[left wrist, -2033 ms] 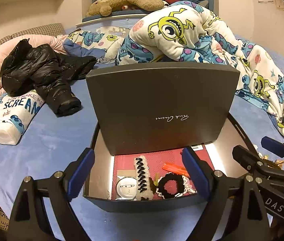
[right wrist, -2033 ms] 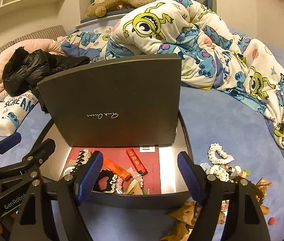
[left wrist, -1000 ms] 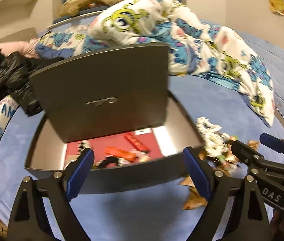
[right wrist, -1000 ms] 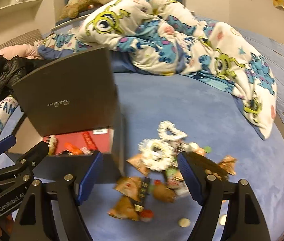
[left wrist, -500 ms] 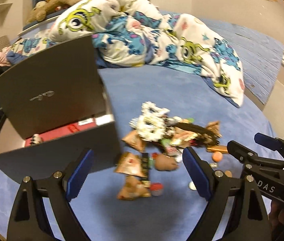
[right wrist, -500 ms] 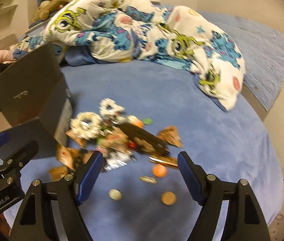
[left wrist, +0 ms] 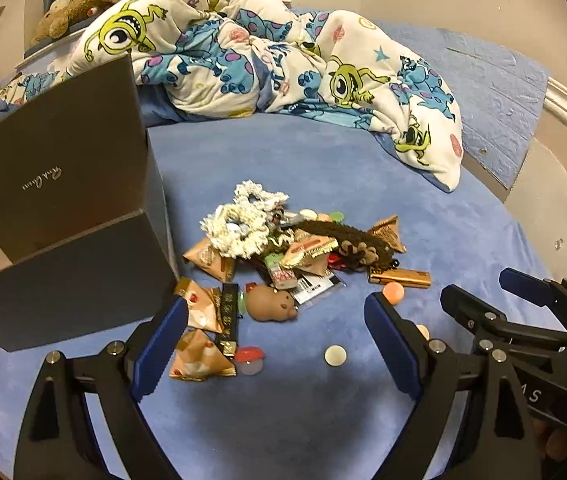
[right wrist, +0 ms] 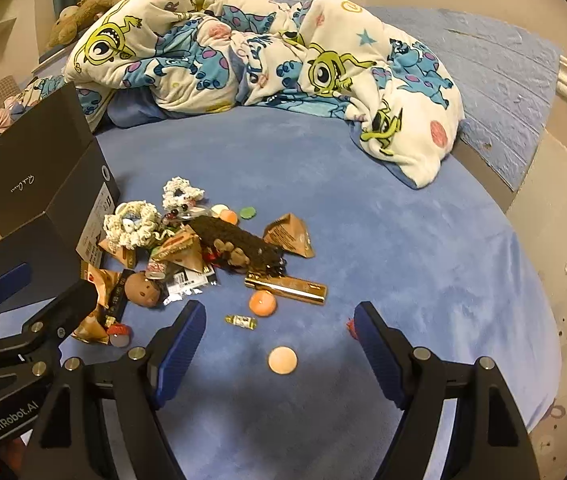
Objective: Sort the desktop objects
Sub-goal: 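Withdraw both open tools from the box back over the item pile, then grasp a small white ball with the left tool while the right tool grasps another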
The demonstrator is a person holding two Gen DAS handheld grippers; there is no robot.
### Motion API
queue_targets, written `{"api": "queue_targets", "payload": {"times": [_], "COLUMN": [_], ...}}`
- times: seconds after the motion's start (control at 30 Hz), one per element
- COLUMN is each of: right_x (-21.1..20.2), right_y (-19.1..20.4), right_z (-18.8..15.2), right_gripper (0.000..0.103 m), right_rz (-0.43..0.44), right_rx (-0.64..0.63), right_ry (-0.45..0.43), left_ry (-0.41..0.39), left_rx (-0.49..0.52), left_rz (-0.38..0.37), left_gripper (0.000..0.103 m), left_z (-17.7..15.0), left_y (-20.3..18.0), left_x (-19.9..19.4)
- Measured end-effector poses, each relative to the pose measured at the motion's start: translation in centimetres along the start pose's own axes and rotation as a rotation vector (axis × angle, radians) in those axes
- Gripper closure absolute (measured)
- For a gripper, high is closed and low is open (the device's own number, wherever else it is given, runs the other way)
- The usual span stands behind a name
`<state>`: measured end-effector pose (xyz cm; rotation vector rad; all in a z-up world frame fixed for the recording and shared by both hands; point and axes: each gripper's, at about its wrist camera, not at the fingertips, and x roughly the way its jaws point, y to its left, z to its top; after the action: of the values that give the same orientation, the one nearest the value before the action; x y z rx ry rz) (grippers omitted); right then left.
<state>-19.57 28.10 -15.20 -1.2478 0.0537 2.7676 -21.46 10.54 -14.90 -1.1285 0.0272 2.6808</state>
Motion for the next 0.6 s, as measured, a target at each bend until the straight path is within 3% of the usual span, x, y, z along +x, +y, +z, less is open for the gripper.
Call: {"api": "queue_targets", "payload": {"times": [0.4, 0.6], "right_x": [3.1, 4.5], "right_y": [-1.8, -3.3], "right_z": [-3.1, -4.2], "right_gripper": [0.024, 0.024], "right_rz": [0.000, 0.042], "right_rx": [0.014, 0.041], "right_ry": [0.066, 0.081], "left_ry": [0.059, 0.094], "left_rx": [0.034, 0.055], "left_rz": [-0.073, -0.096], "left_gripper": [0.012, 0.014], "left_z": [-2.8, -3.8], "left_y": [-1.4, -2.0], "left_x": [4.6, 6.9]}}
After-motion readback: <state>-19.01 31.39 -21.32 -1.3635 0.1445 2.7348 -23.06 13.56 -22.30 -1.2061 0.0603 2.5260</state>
